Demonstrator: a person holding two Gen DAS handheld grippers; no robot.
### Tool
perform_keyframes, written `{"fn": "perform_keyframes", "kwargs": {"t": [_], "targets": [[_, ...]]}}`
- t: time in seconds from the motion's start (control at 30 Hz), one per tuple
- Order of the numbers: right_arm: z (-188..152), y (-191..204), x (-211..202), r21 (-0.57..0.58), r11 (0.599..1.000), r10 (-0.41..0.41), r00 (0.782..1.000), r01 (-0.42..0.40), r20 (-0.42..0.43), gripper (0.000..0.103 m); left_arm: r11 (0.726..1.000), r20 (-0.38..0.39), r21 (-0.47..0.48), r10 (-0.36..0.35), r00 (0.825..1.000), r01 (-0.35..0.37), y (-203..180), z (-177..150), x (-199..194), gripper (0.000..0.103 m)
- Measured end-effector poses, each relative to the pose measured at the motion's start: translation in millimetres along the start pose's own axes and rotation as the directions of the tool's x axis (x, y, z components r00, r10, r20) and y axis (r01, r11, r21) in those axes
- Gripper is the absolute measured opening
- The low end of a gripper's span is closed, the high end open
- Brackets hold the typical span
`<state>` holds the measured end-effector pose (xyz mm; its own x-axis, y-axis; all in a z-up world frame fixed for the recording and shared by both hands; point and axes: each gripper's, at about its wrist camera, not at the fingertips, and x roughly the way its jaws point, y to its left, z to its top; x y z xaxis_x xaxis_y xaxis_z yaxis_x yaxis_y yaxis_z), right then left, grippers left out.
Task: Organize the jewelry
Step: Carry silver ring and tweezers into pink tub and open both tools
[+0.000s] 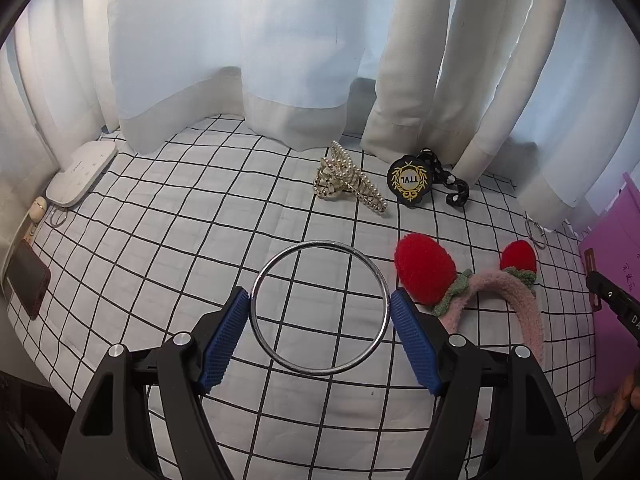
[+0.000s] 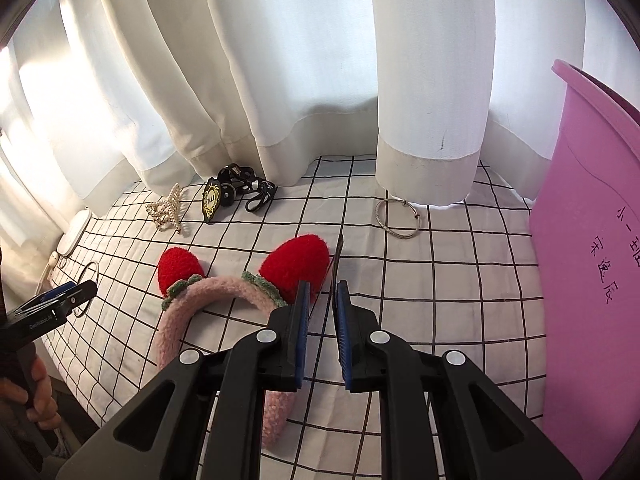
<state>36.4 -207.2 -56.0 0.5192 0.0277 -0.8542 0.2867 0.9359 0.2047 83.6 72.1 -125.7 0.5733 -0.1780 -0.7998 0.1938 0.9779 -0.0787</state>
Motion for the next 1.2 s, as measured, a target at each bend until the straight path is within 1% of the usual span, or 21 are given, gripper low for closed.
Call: {"fn": "perform_keyframes", "kwargs": {"t": [0.13,0.3,0.4,0.5,0.63,0.77,0.9,1.0,1.1,1.2], "targets": [[7.1,2.8,-22.1,0.006,1.000,0.013,0.999,-0.013,0.042,0.013,0.999,0.035,0.028,-0.019,0.999,0.018,-12.4,9.2,-19.7,0.070],[16.2,0.6,-55.6,0.012,1.000,0.019,0.994,-0.021,0.110,0.013,0.992,0.095,0.114,-0.062,0.994,0.051,-42.5,23.6,-46.8,0.070],[20.2,-6.9,-80.7,0.023,1.000,0.012,0.988,-0.016,0.156,0.013,0.984,0.118,0.159,-0.100,0.988,0.081,-64.2,34.6,-60.6,0.070],[21.9,-20.5,-106.7,0.047,0.999,-0.008,0.980,-0.001,0.198,0.013,0.972,0.139,0.204,-0.149,0.979,0.119,-91.7,45.4,-74.5,0.070],[20.2,-44.8,-138.9,0.086,0.996,-0.060,0.968,0.040,0.243,0.013,0.944,0.167,0.276,-0.232,0.958,0.180,-136.5,58.9,-90.7,0.070],[15.7,-75.7,-173.4,0.136,0.986,-0.131,0.948,0.095,0.289,0.013,0.904,0.167,0.345,-0.325,0.931,0.254,-187.5,63.7,-103.9,0.070],[6.8,-117.1,-204.8,0.208,0.965,-0.220,0.924,0.160,0.311,0.013,0.848,0.144,0.419,-0.415,0.898,0.325,-247.1,60.4,-115.6,0.070],[-4.7,-151.2,-220.0,0.270,0.941,-0.282,0.912,0.203,0.298,0.013,0.803,0.111,0.466,-0.471,0.875,0.372,-293.0,53.6,-122.7,0.070],[-18.6,-183.6,-233.1,0.322,0.917,-0.326,0.905,0.234,0.272,0.013,0.754,0.064,0.507,-0.517,0.853,0.419,-340.5,43.2,-126.2,0.071],[-27.9,-209.6,-237.4,0.360,0.898,-0.352,0.905,0.255,0.238,0.013,0.710,0.014,0.539,-0.546,0.838,0.453,-387.4,33.3,-124.6,0.071]]}}
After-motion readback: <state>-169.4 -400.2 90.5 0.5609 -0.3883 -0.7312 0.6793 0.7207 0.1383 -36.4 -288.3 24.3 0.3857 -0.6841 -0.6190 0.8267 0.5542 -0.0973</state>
